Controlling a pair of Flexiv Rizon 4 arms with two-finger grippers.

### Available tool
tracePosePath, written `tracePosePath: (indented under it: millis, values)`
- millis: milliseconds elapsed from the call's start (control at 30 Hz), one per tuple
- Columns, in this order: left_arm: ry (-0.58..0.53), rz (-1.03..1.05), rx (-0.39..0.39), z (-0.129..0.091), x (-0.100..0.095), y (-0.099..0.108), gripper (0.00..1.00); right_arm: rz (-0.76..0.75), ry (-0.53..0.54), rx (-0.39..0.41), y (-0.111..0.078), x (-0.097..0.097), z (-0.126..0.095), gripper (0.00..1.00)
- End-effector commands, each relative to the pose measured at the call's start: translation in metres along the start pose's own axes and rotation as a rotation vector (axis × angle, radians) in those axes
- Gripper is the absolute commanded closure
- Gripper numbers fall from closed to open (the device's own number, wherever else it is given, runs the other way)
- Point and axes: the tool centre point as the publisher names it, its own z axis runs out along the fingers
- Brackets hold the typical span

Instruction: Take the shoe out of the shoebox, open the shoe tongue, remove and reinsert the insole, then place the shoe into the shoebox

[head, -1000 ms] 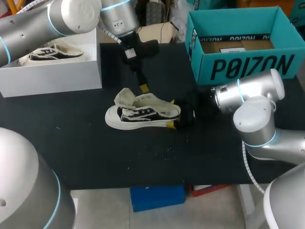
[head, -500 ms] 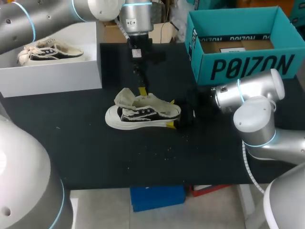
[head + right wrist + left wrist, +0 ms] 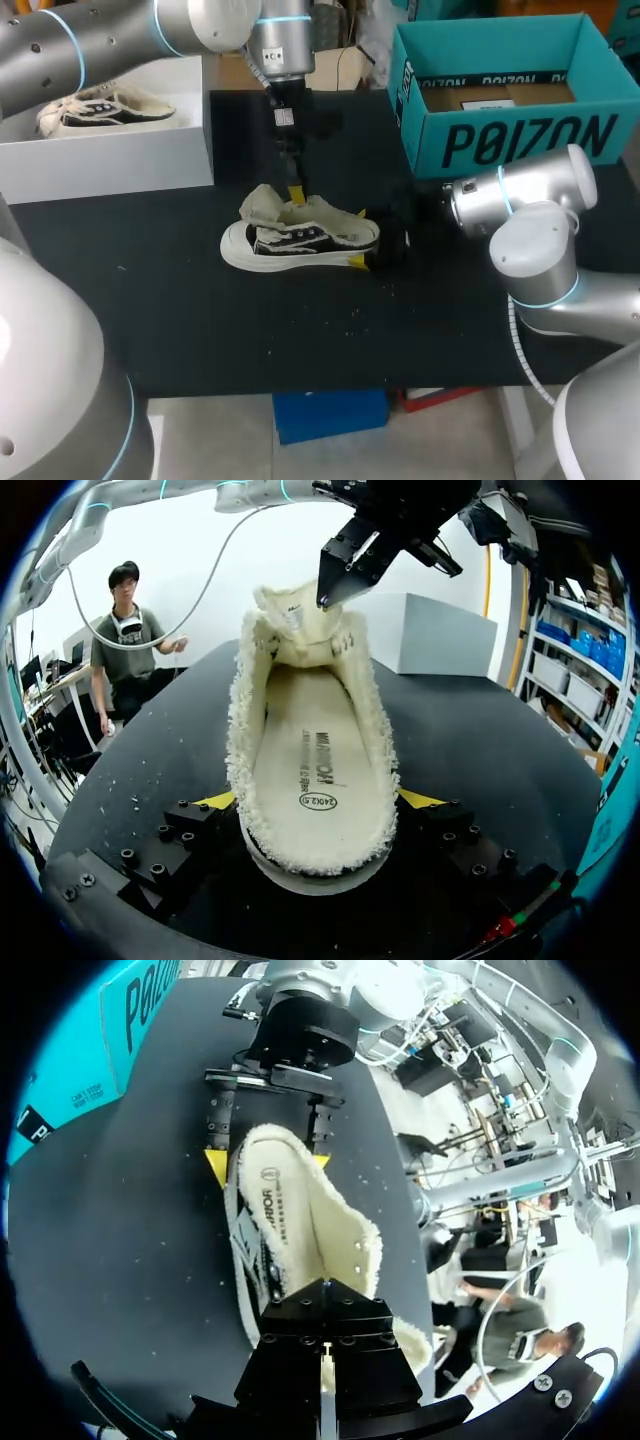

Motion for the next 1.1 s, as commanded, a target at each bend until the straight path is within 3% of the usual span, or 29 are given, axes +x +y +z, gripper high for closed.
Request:
tracePosePath:
  millis: [33,333,600,1100]
  values:
    - [-0.098,-0.009,-0.019,-0.003,0.013,0.000,1.00,0.001,0.000,0.001,-0.001,-0.001,0.002,1.00]
    - [-0.193,-0.003,-0.070,0.008,0.009,-0.005,1.00,0.001,0.000,0.001,-0.001,-0.001,0.002,1.00]
    - [-0.256,0.004,-0.065,0.017,0.005,-0.006,1.00,0.001,0.000,0.001,-0.001,-0.001,0.002,1.00]
    - [-0.229,-0.028,-0.060,0.042,-0.004,-0.008,1.00,0.001,0.000,0.001,-0.001,-0.001,0.002,1.00]
